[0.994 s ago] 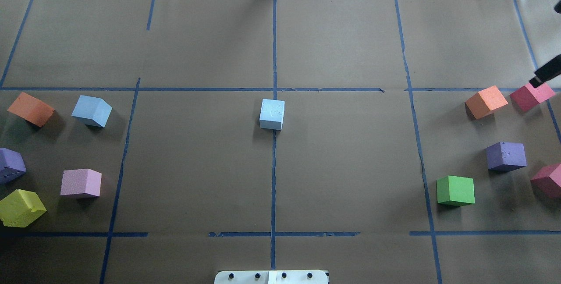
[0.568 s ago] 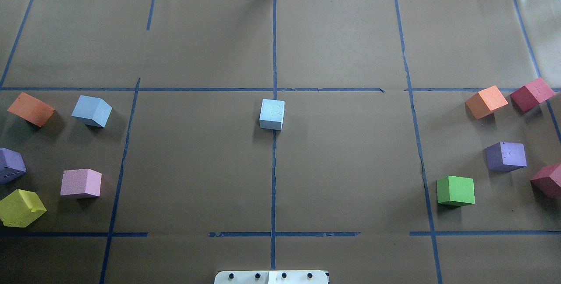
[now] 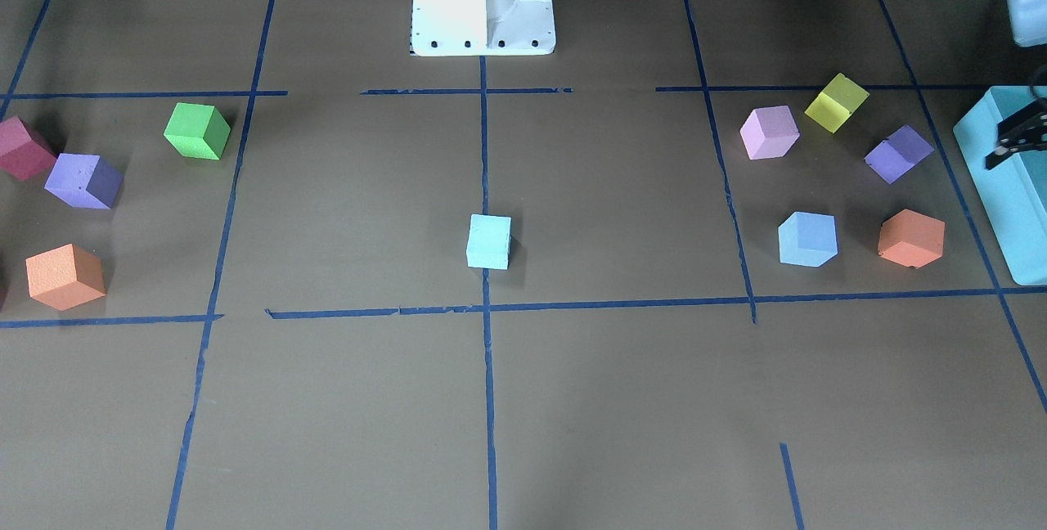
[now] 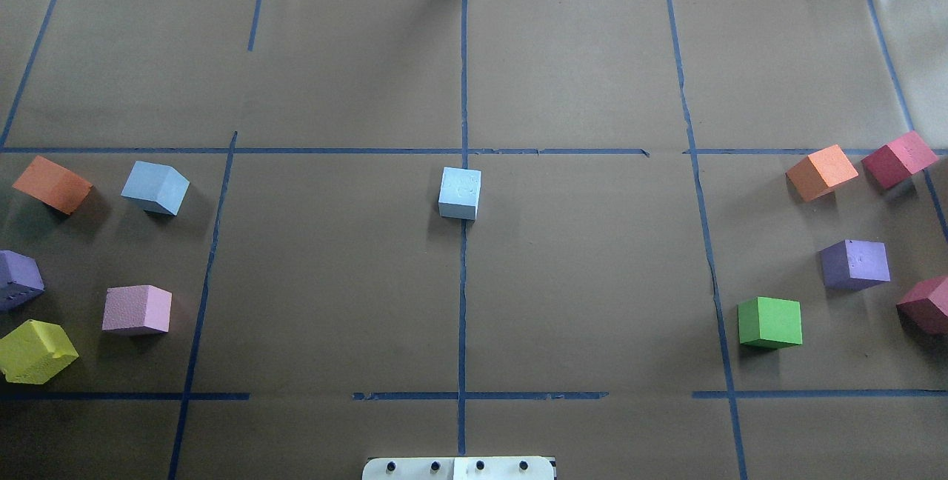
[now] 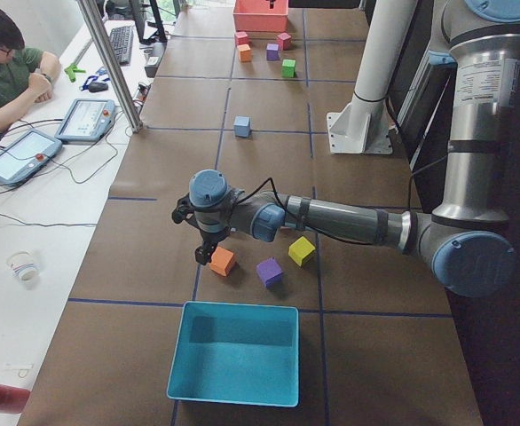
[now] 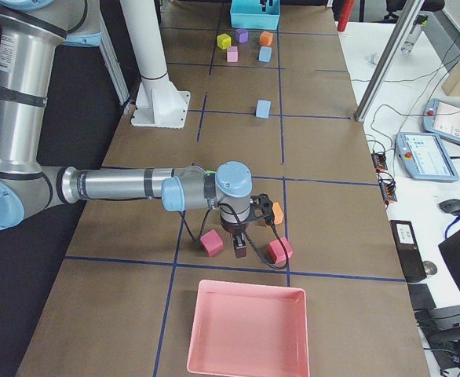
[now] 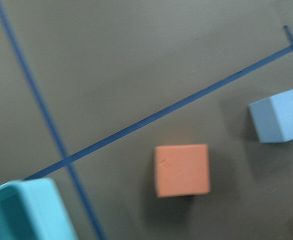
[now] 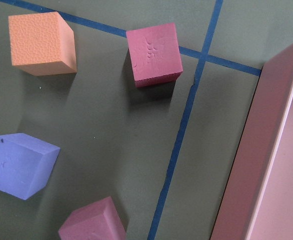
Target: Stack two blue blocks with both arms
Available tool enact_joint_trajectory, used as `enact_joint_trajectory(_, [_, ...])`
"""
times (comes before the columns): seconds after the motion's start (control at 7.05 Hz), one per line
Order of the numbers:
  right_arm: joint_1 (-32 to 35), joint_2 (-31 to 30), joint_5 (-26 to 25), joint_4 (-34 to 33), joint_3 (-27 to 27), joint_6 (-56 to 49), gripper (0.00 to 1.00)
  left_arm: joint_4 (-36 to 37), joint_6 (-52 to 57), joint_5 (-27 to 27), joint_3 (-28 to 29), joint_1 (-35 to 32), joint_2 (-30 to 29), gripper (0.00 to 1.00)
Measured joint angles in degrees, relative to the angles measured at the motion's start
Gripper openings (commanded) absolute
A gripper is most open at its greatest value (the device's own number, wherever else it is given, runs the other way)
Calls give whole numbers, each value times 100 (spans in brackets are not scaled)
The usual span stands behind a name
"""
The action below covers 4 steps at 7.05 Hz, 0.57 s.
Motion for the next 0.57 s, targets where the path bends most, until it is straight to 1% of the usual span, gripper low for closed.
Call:
enact_joint_trajectory(0.14, [1,0,4,5,1,10,100,-128,-673,28,9,404,-223,100])
enact_joint_trajectory(0.28, [1,4,9,12,-1,14,100,-222,-1315,195,20,815,-454,100])
enact_joint_trajectory(0.57, [1,7,12,20,-17,15,100,-667,-2650,988,86,1757,-681,100])
